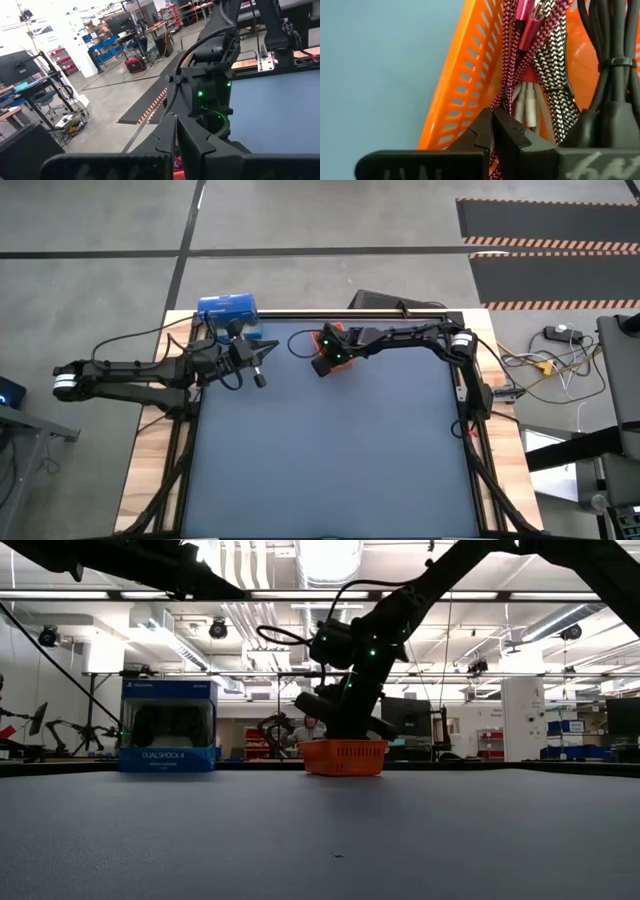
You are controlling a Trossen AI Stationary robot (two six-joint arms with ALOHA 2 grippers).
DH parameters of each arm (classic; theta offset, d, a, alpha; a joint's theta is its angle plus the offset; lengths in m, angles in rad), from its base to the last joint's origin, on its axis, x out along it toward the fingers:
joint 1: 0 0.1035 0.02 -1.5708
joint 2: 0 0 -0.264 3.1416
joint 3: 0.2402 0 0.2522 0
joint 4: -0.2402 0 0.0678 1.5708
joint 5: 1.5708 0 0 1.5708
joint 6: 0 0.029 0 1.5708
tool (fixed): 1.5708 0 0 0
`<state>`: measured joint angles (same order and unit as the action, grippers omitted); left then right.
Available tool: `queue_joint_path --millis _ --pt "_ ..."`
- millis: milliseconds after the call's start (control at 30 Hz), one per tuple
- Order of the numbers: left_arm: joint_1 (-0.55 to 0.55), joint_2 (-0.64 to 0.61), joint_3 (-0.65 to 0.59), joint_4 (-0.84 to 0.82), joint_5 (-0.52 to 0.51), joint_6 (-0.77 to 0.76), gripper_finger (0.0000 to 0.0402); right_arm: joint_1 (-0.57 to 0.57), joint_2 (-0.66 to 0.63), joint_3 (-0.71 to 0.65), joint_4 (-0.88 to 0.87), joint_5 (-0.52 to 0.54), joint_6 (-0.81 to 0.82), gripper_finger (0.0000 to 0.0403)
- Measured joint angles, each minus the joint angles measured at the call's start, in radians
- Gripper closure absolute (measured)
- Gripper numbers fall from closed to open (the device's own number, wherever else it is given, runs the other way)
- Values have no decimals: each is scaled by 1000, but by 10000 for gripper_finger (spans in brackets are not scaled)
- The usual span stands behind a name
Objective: Pick and place USB-C Cables
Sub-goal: Put the black pink charger cable into the orange bin, then adjust the orange bin
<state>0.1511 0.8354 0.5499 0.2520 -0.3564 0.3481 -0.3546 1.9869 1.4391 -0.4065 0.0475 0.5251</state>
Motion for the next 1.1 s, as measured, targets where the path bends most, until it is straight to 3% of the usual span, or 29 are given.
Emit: queue_joint_path --millis 667,900,1100 --pt "0 0 0 -3 0 0 400 1 -104 11 -21 4 -29 394" --pt "0 0 0 -9 0 0 400 1 -182 11 -112 11 -79 394" --pt "0 0 0 -20 0 -1 400 -2 -248 12 -289 159 -94 394"
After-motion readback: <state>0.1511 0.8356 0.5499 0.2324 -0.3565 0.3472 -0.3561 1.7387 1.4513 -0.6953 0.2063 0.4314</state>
